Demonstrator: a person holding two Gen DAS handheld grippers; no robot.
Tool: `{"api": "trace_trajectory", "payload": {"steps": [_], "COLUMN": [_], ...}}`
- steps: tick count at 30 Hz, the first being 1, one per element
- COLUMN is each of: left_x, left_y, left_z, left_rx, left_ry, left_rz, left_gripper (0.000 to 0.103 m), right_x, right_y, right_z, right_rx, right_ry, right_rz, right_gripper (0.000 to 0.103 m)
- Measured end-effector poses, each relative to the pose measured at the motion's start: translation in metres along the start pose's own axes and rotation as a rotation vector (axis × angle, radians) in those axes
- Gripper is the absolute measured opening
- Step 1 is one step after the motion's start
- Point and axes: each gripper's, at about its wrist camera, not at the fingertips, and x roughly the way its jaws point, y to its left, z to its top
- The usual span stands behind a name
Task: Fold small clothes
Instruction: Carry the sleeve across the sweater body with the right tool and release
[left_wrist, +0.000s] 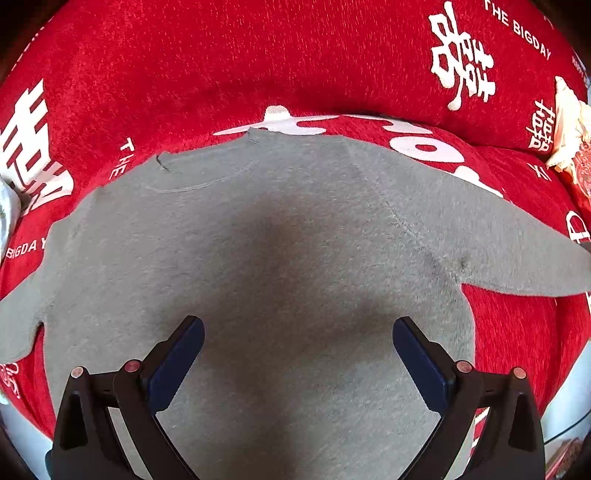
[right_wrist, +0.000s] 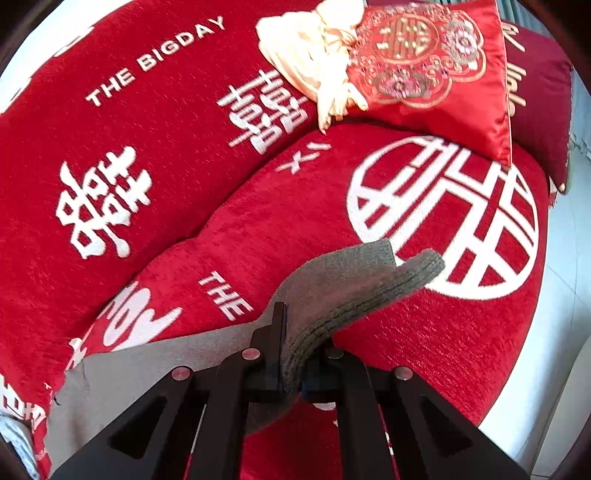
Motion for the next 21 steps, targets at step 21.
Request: {"api": "trace_trajectory", "payload": {"steps": [21], "left_x": [-0.012], "left_y": [0.085], "left_z": [-0.037], "left_rx": [-0.086], "left_ry": [-0.071], "left_rz": [-0.079], "left_gripper": [0.103], "right_x": [-0.066], "right_y": [0.154], "right_z": [-0.017], "right_rx": [-0.214], "right_ry": [-0.100], "right_rz": [0.066], "right_gripper": [0.006]}}
